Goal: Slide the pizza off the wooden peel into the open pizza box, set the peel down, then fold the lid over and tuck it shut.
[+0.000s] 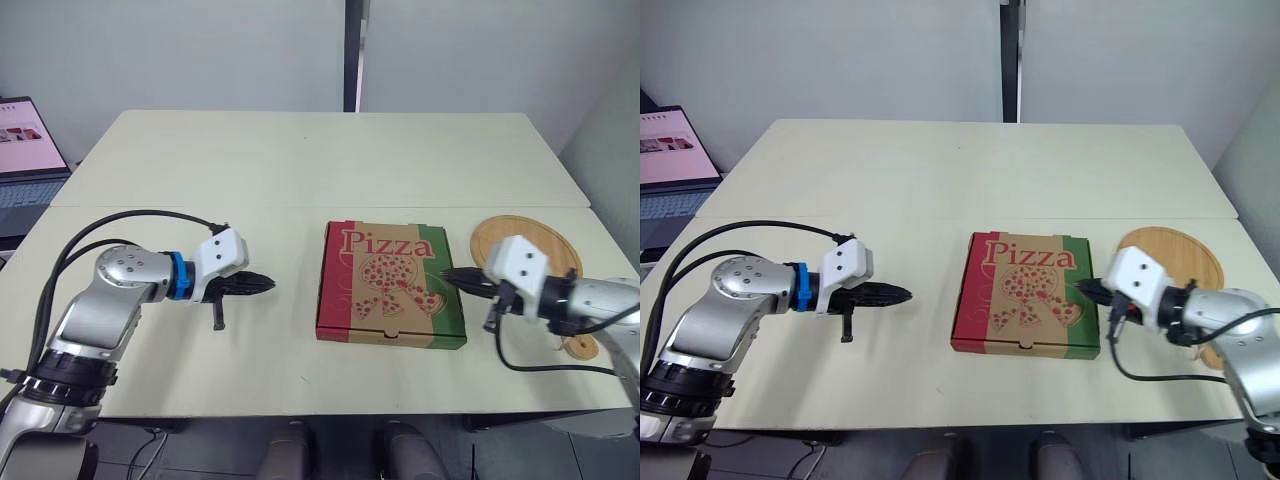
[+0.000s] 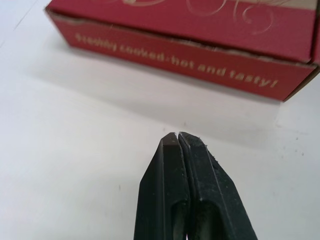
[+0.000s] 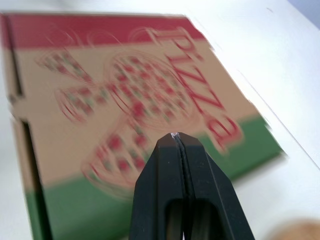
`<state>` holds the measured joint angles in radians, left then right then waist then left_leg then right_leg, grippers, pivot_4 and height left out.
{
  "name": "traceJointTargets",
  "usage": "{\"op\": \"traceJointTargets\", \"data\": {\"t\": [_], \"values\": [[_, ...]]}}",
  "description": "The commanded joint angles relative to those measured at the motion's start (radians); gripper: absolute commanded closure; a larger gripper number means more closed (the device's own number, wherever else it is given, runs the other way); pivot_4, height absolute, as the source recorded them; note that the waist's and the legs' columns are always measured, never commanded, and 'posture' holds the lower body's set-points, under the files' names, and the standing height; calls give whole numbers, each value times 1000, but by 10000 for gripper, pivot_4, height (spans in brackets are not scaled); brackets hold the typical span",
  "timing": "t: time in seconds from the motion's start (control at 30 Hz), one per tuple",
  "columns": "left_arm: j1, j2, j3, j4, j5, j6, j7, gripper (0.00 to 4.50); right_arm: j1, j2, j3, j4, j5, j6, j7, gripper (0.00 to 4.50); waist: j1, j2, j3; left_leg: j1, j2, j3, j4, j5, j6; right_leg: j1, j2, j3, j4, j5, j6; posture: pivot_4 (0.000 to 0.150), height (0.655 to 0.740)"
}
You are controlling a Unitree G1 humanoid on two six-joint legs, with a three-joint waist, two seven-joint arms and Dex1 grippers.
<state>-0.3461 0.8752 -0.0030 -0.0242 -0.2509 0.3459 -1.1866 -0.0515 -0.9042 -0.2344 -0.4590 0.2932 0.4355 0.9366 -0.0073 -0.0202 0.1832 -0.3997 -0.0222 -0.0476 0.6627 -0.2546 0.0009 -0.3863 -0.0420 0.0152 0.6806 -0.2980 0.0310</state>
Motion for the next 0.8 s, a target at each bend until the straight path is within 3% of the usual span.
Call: {"op": "traceJointTargets", "data": {"t": [0.03,0.2,0.4,0.8], "values": [[63,19,100,1,-24,-37,34,45000,76,-47,-154,59,14,-106,83,44615,1,0,0,0,0,0,0,0,0,0,0,0,0,0,0,1500,7400],[153,-8,166,-33,-89,-32,44,45000,218,-102,-250,177,-10,-251,208,44615,4,0,0,0,0,0,0,0,0,1,-2,-1,0,0,0,1500,7400],[187,-13,141,-1,-88,-129,-4,45000,283,-125,-243,328,-61,-463,282,44615,5,0,0,1,0,1,0,0,0,2,-2,-1,-1,0,0,1500,7400],[101,-51,131,64,-109,-189,-25,45000,233,-118,-217,360,-12,-456,289,44615,5,0,0,1,0,1,0,0,0,2,-2,-1,0,0,0,1500,7400]]}}
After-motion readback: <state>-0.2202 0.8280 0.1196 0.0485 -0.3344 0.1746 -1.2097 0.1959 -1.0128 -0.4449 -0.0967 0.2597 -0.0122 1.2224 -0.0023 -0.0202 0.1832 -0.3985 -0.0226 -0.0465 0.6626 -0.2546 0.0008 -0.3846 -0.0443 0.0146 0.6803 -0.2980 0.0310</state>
